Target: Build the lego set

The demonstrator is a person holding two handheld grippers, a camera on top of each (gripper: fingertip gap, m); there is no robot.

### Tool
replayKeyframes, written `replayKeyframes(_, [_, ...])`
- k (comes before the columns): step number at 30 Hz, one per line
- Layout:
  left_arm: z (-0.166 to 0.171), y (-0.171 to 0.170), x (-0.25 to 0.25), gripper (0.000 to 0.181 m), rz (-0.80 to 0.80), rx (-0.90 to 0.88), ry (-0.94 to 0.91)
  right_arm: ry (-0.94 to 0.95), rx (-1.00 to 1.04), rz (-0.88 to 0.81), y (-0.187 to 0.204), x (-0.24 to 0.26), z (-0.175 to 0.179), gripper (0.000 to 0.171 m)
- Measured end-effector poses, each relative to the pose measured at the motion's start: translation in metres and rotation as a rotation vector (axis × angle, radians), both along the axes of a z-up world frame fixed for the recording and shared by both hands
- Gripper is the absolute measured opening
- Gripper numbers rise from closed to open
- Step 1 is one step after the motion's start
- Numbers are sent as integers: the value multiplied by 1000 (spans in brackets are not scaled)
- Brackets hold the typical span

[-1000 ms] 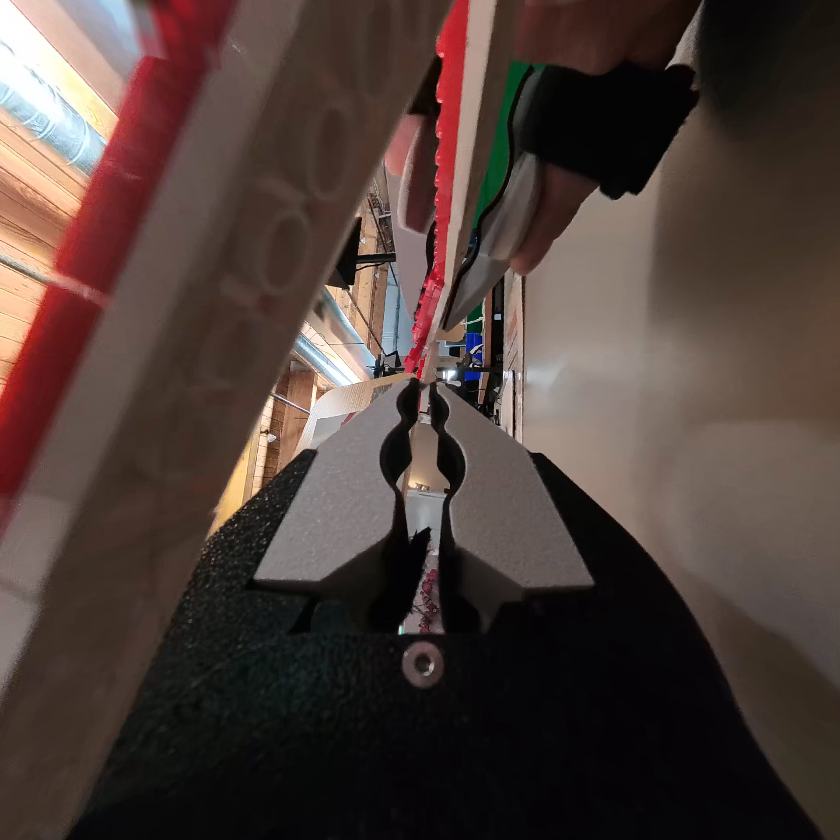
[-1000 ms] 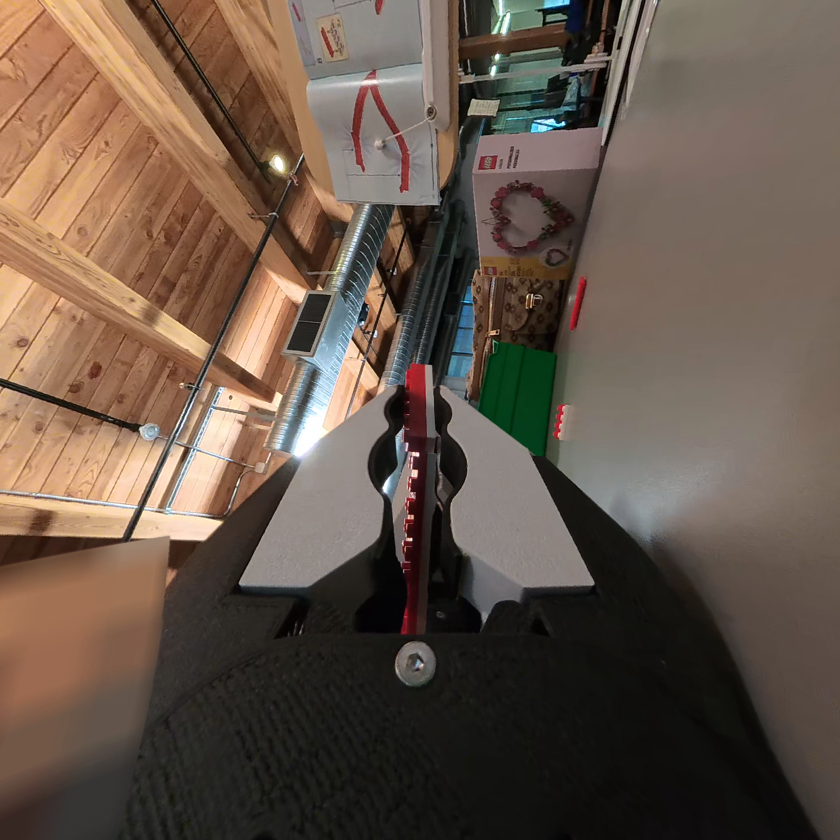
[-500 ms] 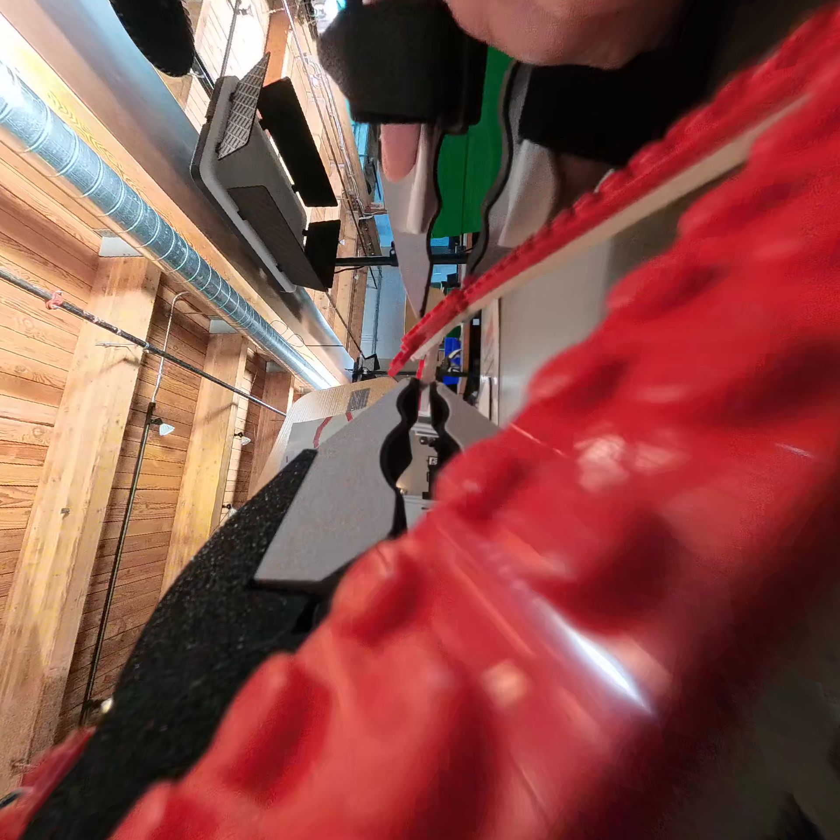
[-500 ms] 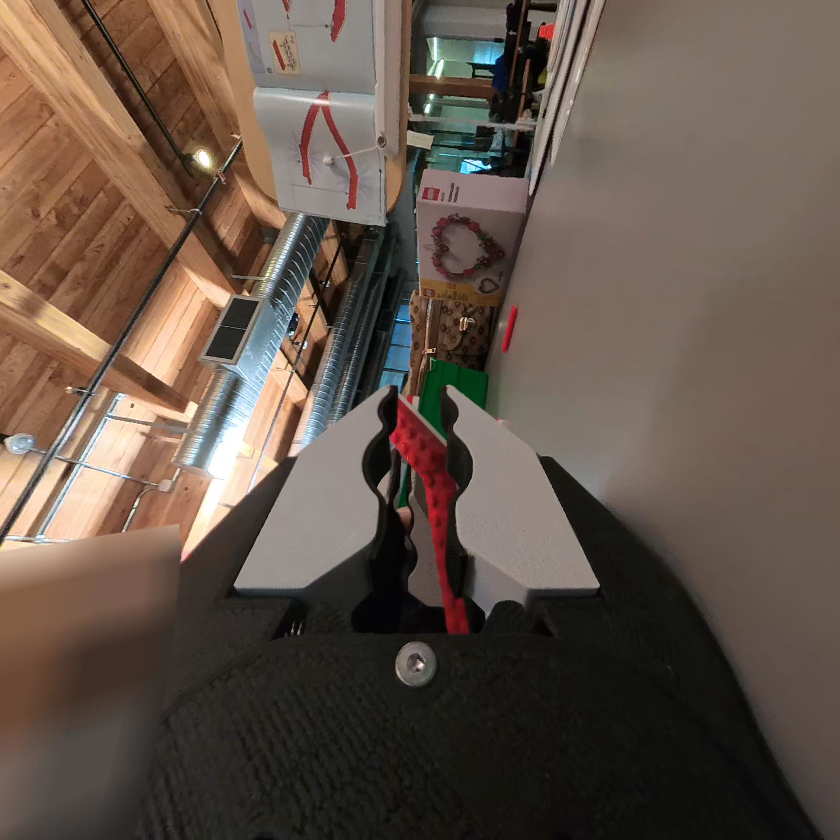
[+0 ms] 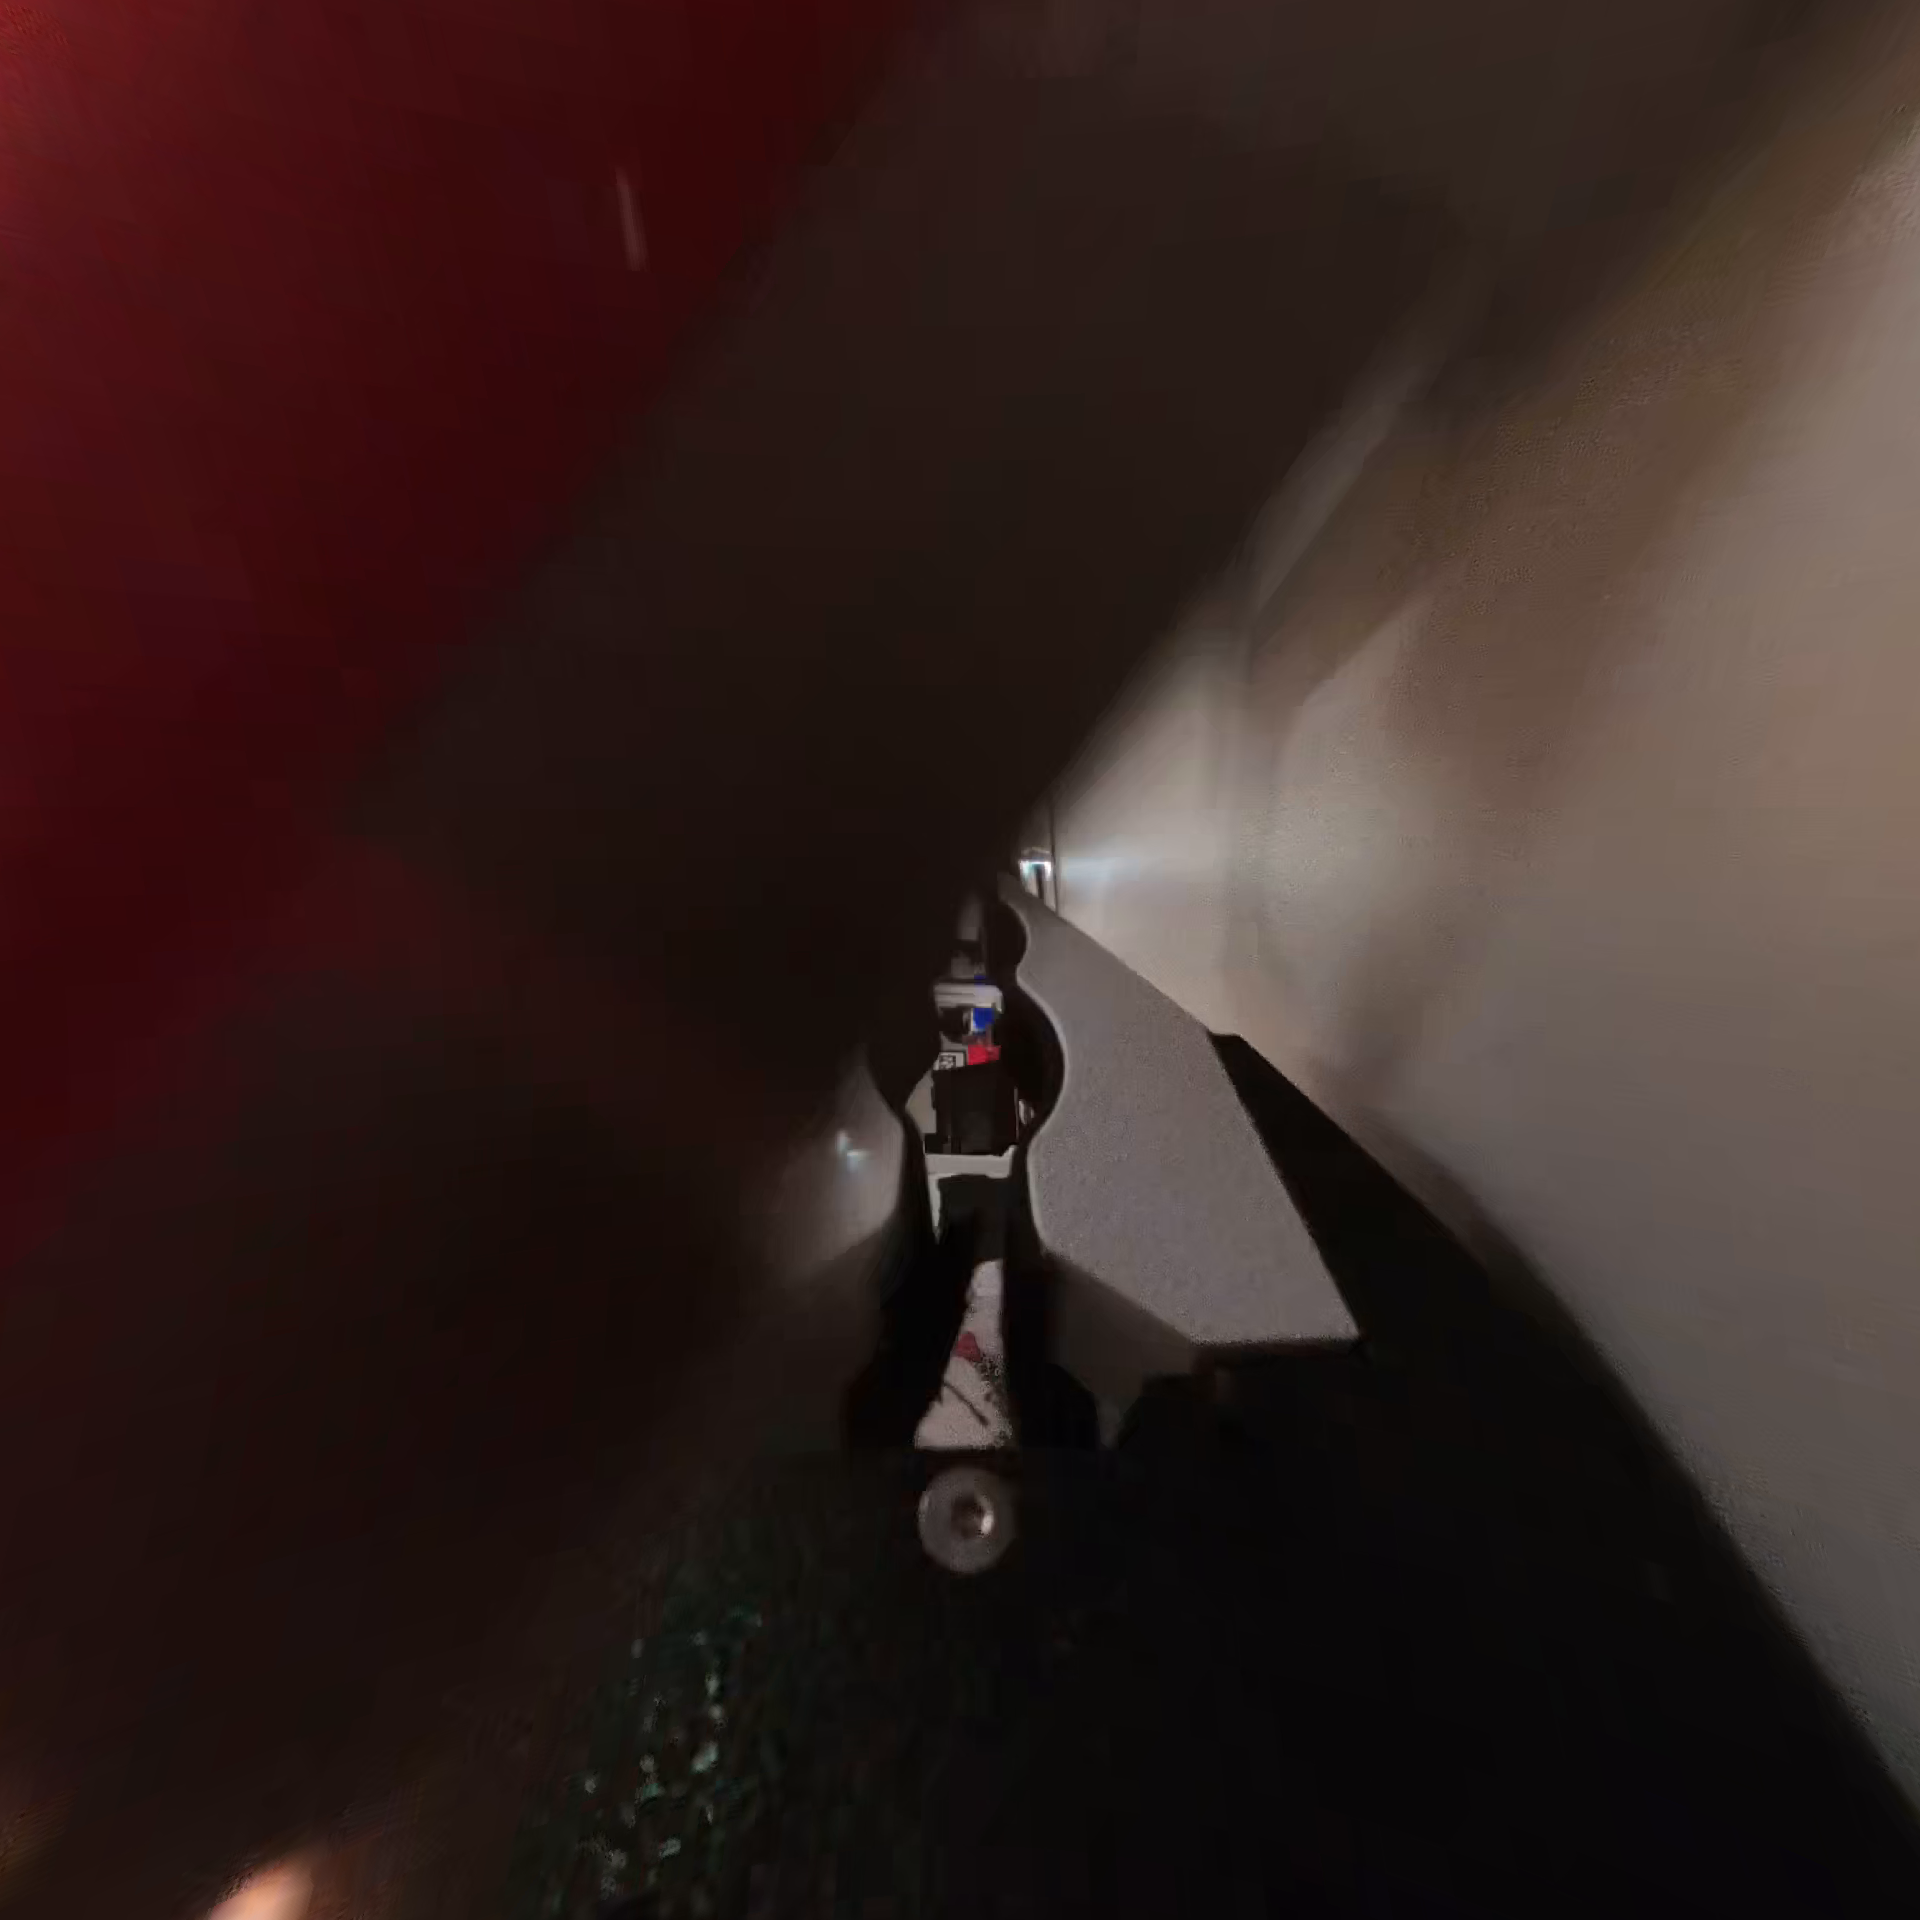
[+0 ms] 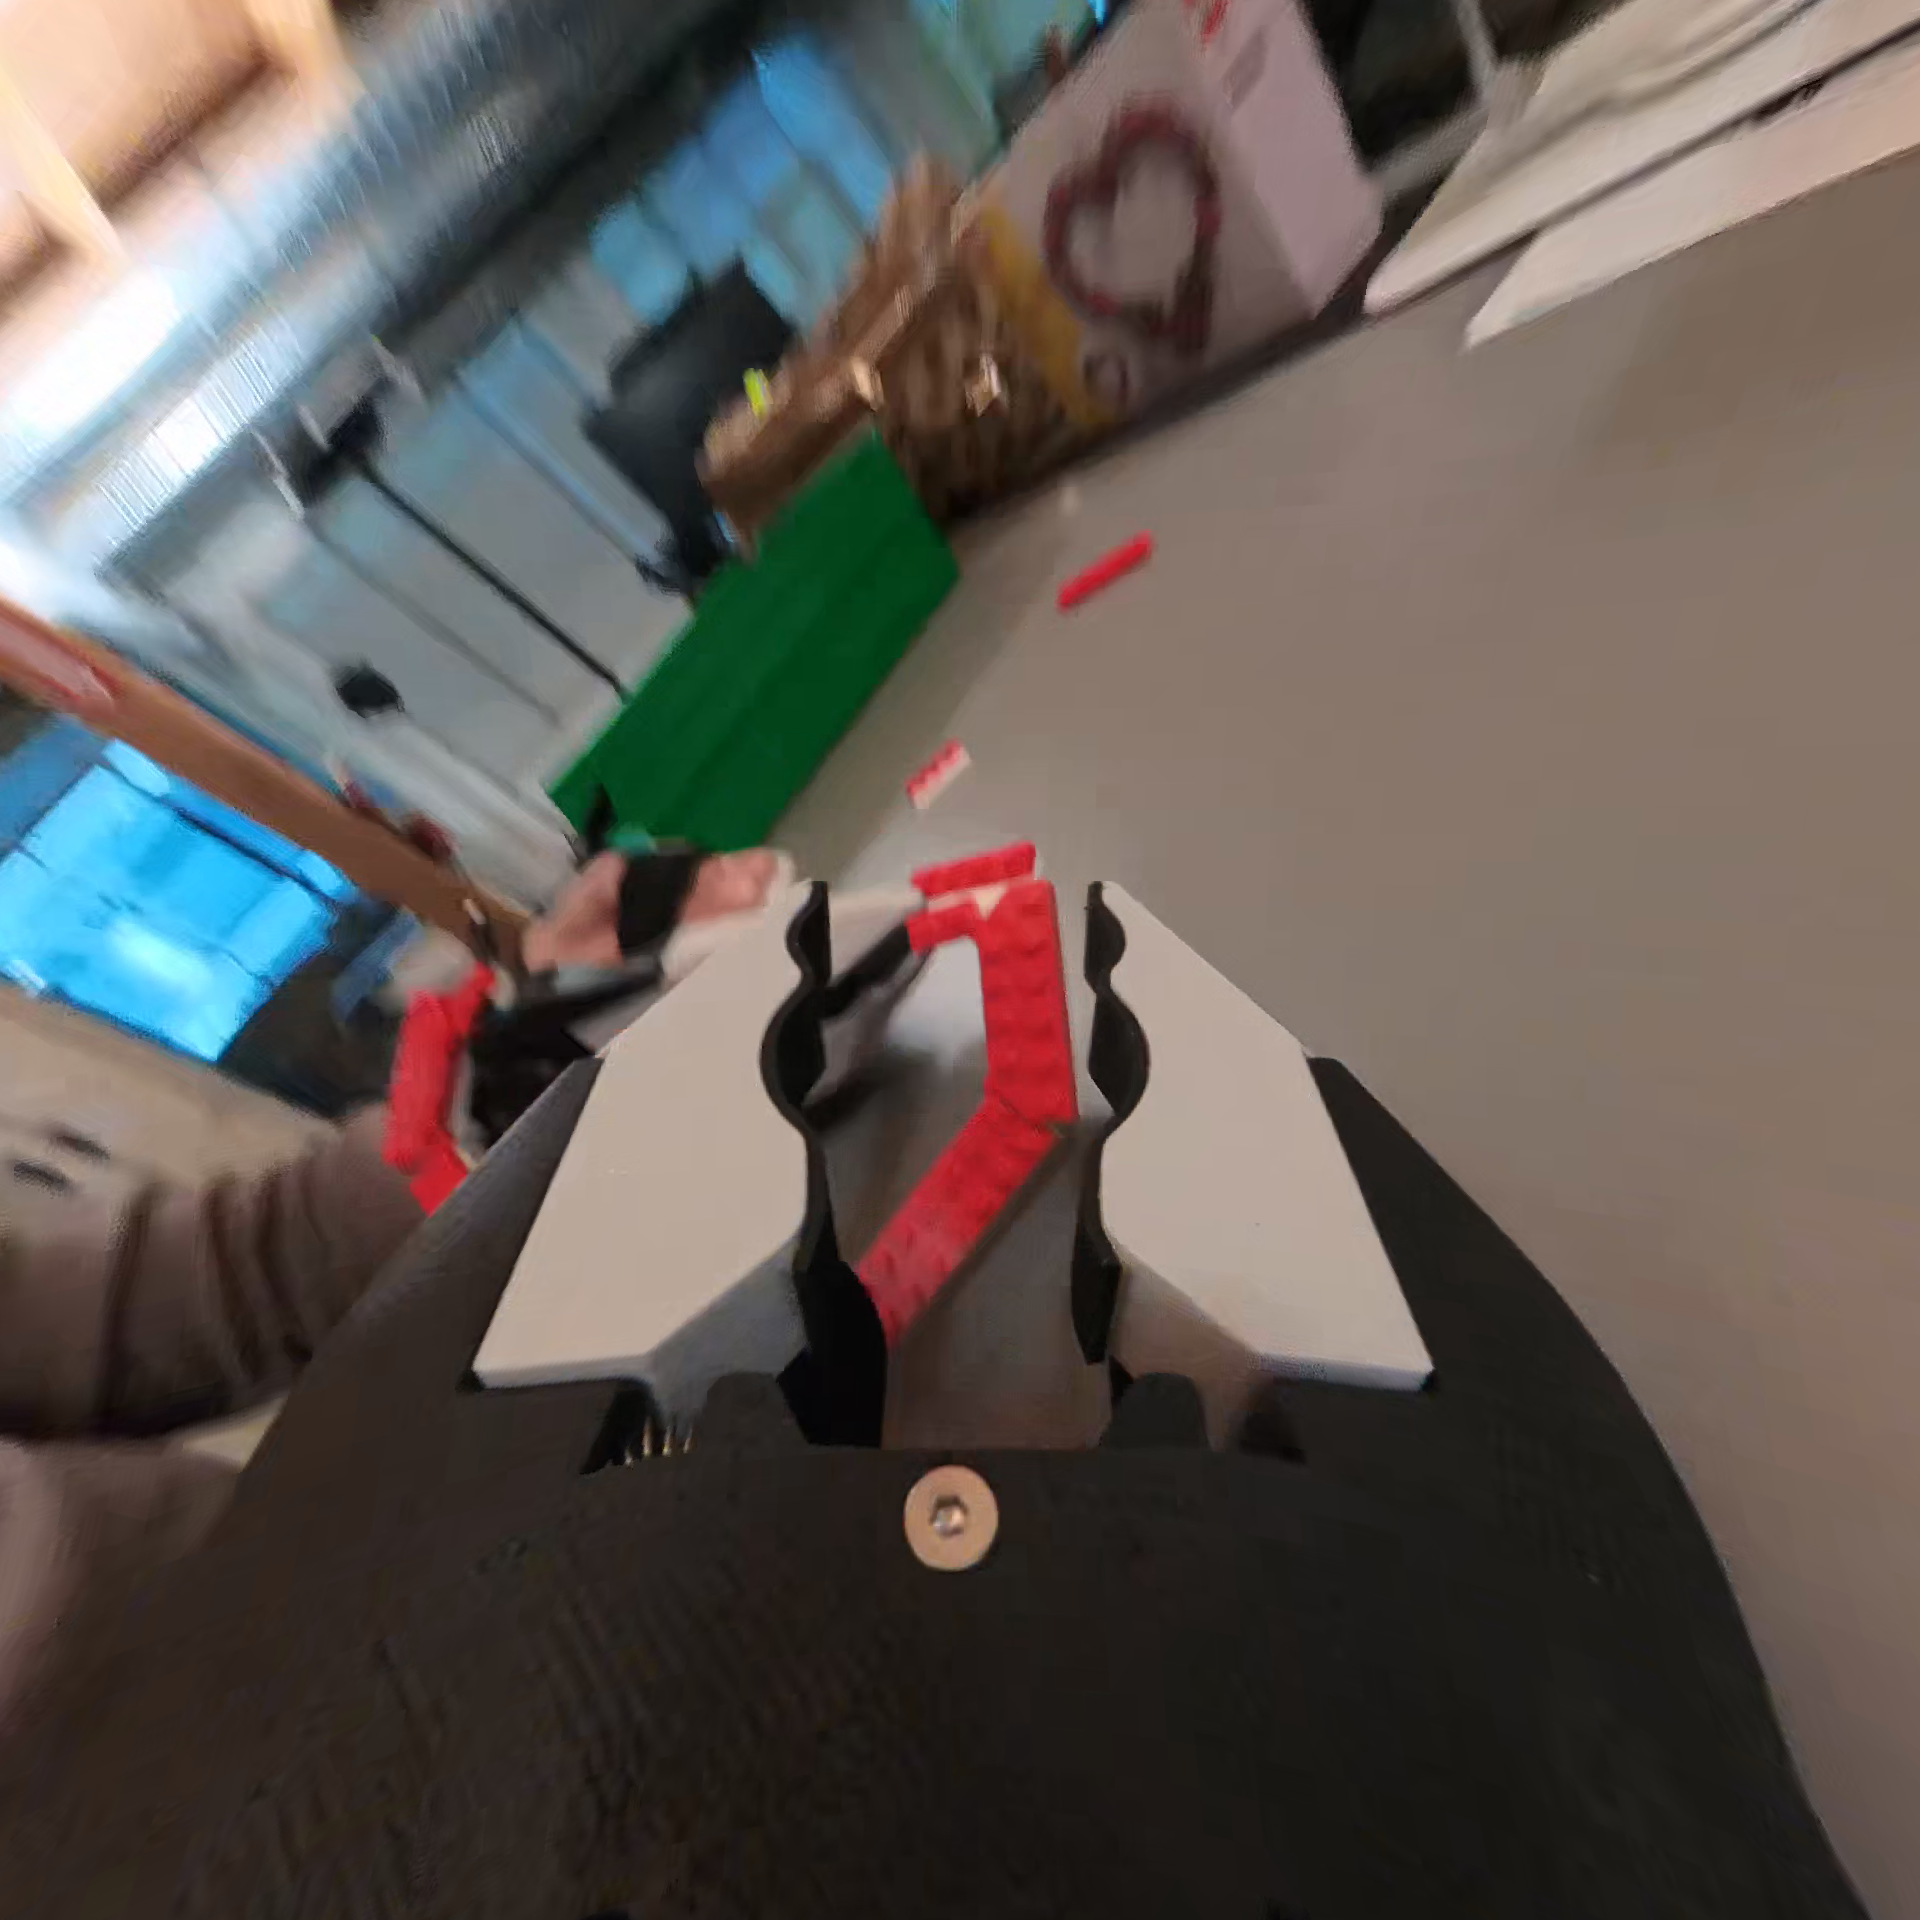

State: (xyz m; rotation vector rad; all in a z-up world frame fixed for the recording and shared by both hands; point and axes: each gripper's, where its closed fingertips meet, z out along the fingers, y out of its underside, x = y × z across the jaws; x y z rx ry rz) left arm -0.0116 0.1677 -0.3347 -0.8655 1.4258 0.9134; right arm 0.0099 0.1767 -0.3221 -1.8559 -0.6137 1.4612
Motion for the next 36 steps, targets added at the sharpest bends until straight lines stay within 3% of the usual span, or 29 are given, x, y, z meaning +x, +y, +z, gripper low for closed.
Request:
replayKeyframes(1, [-1, 0, 0, 2, 1, -4, 3, -82, 42, 33, -4, 1, -7, 51])
replayKeyframes(5, [-7, 1, 1, 2, 4, -29, 19, -346, 149, 116, -14, 0, -34, 44])
replayKeyframes(10, [-11, 1, 1, 2, 12, -48, 30, -461, 190, 84, -4, -1, -45, 16])
replayKeyframes(23, [-16, 13, -27, 2, 86, -80, 104, -416, 119, 67, 13, 11, -43, 15])
replayKeyframes(29, [28, 37, -87, 2, 215, -47, -27, -470, 164, 53, 29, 16, -46, 15])
replayKeyframes(32, [48, 33, -81, 2, 183, -51, 19, -527, 211, 71, 35, 15, -49, 15])
replayKeyframes(36, [42, 29, -66, 2, 104, -116, 56, -554, 201, 114, 39, 12, -54, 15])
